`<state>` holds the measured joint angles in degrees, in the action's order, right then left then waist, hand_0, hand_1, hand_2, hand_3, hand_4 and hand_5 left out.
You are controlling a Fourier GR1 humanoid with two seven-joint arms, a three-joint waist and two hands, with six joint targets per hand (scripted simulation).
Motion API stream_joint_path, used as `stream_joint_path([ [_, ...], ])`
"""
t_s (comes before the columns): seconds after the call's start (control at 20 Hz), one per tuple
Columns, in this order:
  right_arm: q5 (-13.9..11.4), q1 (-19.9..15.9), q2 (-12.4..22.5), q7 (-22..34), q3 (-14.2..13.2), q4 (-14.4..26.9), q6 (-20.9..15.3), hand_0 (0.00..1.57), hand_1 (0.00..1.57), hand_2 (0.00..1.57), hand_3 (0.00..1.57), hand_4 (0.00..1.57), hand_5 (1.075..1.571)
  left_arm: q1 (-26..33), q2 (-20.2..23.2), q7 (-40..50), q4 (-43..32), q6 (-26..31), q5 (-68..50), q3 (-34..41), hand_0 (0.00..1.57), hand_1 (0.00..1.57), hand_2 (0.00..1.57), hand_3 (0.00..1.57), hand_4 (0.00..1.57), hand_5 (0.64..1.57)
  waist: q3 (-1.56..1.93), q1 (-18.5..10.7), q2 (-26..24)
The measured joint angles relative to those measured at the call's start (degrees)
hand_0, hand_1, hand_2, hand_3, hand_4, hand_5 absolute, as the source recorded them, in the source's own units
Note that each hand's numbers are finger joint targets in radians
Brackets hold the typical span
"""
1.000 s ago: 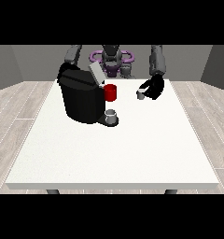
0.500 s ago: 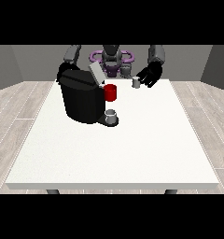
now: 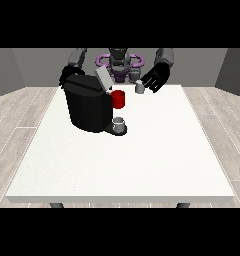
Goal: Insert the coffee pod into the coffee machine and close the lid
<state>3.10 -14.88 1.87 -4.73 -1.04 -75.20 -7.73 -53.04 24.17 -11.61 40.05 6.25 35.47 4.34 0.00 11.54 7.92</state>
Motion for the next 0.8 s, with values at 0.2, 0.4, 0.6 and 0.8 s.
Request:
stream_joint_path([
  [0.2, -0.45, -0.70, -0.20, 1.34, 0.77, -1.14, -0.13, 0.00, 0.00, 0.00, 0.00, 0.51, 1.571, -3.93, 1.32, 2.19, -0.75, 1.79, -1.05, 1.97, 1.21, 1.21, 1.25, 1.19, 0.49, 1.571, 0.00, 1.55, 0.45],
  [0.4, -0.91, -2.06, 0.55, 2.63, 1.10, -2.96, 0.11, 0.00, 0.00, 0.00, 0.00, 0.51, 1.571, -7.60, 3.39, 3.14, -1.65, 2.47, -1.52, 3.68, 1.26, 1.26, 1.32, 1.26, 0.49, 1.571, -0.01, 3.69, 2.35],
  [0.6, -1.60, -3.51, 0.23, 3.02, 1.04, -3.34, -1.04, 0.00, 0.00, 0.00, 0.00, 0.55, 1.571, -10.16, 3.18, 3.96, -1.85, 2.89, -1.28, 3.71, 1.28, 1.28, 1.33, 1.26, 0.52, 1.571, 0.00, 4.27, 3.69],
  [0.8, -2.02, -4.04, 0.65, 3.47, 0.84, -4.38, -1.39, 0.00, 0.00, 0.00, 0.00, 0.48, 1.571, -11.21, 3.36, 3.96, -2.32, 2.01, -0.60, 3.77, 1.26, 1.26, 1.30, 1.24, 0.49, 1.571, 0.00, 5.10, 4.77],
])
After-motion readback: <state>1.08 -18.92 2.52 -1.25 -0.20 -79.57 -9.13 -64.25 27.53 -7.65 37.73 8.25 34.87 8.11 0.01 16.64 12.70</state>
